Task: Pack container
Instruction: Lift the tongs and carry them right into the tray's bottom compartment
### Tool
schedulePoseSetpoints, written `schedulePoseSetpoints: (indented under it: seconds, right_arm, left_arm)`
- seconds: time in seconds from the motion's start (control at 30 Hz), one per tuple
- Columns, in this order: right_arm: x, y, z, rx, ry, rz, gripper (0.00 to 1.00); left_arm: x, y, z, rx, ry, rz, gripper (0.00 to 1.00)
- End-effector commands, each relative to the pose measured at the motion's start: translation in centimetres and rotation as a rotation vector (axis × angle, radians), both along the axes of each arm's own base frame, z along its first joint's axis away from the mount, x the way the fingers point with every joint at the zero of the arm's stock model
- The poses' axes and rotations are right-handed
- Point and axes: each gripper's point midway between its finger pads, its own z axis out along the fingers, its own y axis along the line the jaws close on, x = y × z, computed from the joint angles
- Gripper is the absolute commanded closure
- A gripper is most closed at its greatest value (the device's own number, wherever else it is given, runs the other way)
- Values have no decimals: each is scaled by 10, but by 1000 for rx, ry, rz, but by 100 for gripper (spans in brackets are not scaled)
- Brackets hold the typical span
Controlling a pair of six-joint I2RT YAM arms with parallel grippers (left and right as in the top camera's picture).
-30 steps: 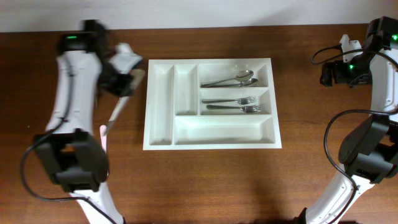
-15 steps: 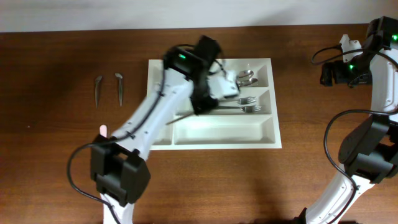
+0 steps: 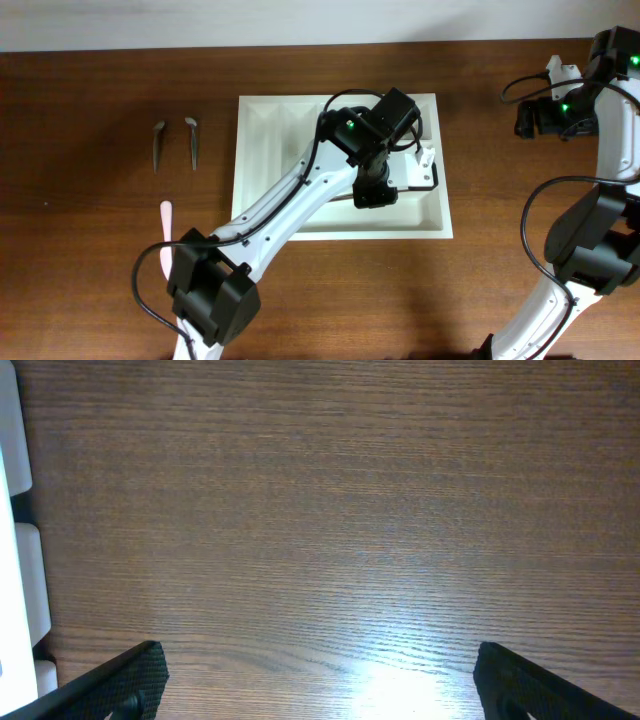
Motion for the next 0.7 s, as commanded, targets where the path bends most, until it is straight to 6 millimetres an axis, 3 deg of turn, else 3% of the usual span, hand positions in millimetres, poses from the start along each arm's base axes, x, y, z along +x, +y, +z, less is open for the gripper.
schedulePoseSetpoints:
  seconds: [0.0,0.23,0.67]
  right_arm:
    - [0,1,-4,8,5,11,1]
    - [0,1,-4,8,5,11,1]
    - [0,1,-4,8,5,10,1]
  left_arm:
    - [8,-1,-23,39,14,-5,91]
    - [9,-1,-64,104,77,-6,91]
    - [8,0,-92,143,119,-7,86]
